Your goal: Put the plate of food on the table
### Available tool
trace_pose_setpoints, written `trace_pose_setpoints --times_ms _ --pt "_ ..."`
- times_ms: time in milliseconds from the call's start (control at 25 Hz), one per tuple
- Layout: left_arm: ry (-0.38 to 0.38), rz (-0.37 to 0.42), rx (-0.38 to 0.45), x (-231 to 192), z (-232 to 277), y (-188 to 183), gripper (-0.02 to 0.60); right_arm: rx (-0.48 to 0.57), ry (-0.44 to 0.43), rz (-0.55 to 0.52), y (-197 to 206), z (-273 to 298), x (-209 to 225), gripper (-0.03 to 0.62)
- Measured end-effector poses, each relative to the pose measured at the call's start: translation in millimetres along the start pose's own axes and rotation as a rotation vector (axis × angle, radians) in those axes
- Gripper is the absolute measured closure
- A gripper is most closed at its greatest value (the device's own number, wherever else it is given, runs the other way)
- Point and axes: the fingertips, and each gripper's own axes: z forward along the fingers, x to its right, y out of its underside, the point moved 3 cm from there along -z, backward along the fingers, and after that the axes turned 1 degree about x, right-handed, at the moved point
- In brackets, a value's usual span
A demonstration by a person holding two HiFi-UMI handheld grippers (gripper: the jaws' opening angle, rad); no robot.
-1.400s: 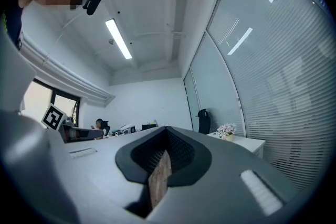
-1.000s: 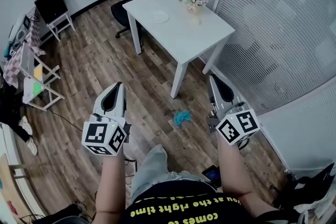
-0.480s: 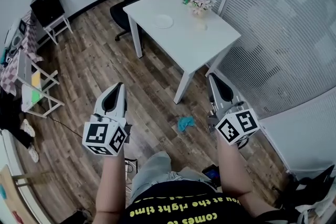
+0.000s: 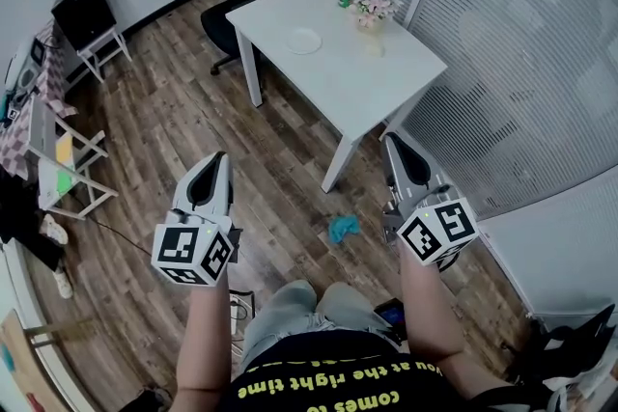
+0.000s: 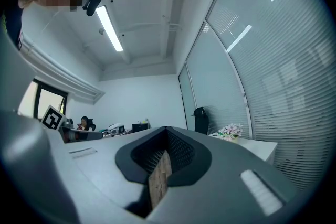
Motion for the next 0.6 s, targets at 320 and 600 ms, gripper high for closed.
trace_pose_setpoints --times_ms 320,600 --pt "-0.011 0.0 -0.016 -6 15 4 0.581 -0.005 -0.012 0.012 4 19 10 0.588" --pt "-0.029 -0.003 -0.024 -12 30 8 0.581 -0.012 -0.024 0.02 7 37 24 0.588"
